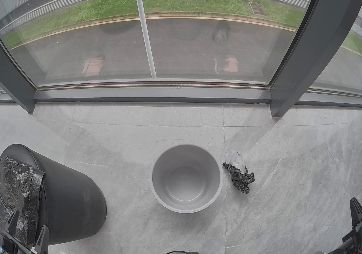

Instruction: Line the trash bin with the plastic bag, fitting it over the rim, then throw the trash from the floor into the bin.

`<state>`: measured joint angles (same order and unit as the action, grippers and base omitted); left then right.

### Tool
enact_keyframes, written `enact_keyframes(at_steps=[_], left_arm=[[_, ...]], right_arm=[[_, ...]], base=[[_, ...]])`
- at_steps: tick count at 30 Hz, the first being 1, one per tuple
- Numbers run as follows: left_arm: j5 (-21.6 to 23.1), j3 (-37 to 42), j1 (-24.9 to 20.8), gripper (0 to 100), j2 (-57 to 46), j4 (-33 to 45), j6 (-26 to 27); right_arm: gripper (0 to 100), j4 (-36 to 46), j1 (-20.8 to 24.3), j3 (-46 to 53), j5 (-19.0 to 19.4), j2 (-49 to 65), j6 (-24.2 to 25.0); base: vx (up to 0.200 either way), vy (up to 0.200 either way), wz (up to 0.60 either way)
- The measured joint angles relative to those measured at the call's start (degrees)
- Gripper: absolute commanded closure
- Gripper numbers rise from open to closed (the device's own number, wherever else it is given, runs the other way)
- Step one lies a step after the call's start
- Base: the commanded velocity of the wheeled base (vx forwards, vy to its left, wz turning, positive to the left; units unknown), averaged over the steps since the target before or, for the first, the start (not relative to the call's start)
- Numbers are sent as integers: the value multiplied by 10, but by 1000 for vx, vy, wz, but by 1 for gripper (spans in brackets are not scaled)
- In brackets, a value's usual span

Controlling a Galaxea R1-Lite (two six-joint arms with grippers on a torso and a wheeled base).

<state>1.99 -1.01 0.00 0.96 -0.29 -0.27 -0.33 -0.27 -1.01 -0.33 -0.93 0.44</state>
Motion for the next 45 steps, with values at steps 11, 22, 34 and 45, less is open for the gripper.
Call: enact_keyframes(at_steps=[11,22,34,45], left_arm=[[0,0,0,0,0,6,6],[-2,-12,0,0,3,8,-17],[-5,-170,-5,0,125,80,66],[-78,-213,-1,0,315,64,368]], right_arm=[[100,0,0,0,1,0,-12],[100,-16,9,-132,20,-81,20],[100,-203,70,-220,42,-365,25],[100,-389,115,-233,24,-594,71]], base=[[0,0,0],[0,0,0],[0,0,0],[0,0,0]])
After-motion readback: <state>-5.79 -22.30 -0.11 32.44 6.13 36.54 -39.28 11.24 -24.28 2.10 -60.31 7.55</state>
